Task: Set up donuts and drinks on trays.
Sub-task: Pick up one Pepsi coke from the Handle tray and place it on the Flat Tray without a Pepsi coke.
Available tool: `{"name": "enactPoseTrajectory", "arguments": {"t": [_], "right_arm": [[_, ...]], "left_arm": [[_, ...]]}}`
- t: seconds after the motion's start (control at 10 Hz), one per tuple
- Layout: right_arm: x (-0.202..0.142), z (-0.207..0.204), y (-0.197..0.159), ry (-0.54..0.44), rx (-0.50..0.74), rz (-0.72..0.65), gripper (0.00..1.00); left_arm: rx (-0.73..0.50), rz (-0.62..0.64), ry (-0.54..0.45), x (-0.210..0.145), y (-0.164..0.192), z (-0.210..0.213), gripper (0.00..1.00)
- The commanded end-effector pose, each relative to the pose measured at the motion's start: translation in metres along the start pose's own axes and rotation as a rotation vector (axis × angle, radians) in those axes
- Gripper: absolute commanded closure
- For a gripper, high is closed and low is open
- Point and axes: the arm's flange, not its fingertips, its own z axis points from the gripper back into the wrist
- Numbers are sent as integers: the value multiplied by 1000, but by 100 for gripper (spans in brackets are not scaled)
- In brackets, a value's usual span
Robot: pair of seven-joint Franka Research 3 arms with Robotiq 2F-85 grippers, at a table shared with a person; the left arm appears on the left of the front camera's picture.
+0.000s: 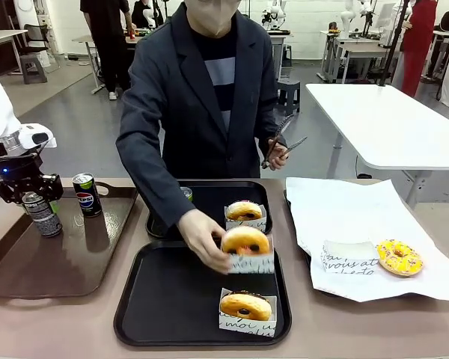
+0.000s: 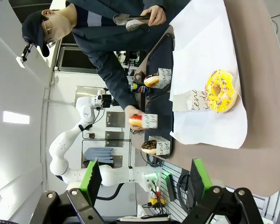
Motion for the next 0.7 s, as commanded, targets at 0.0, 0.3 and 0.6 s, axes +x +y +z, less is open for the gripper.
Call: {"name": "enactPoseTrajectory", "arguments": {"t": [0.0,0.3,0.6], "right_arm": [[1,1,0,-7,18,21,0],[1,1,0,-7,18,21,0],[1,1,0,-7,18,21,0]], "left_arm": [[11,-10,13,-6,-6,25,100],[56,-104,51,-54,-23,114,100],[26,-161,42,-92,-21,158,100]]}}
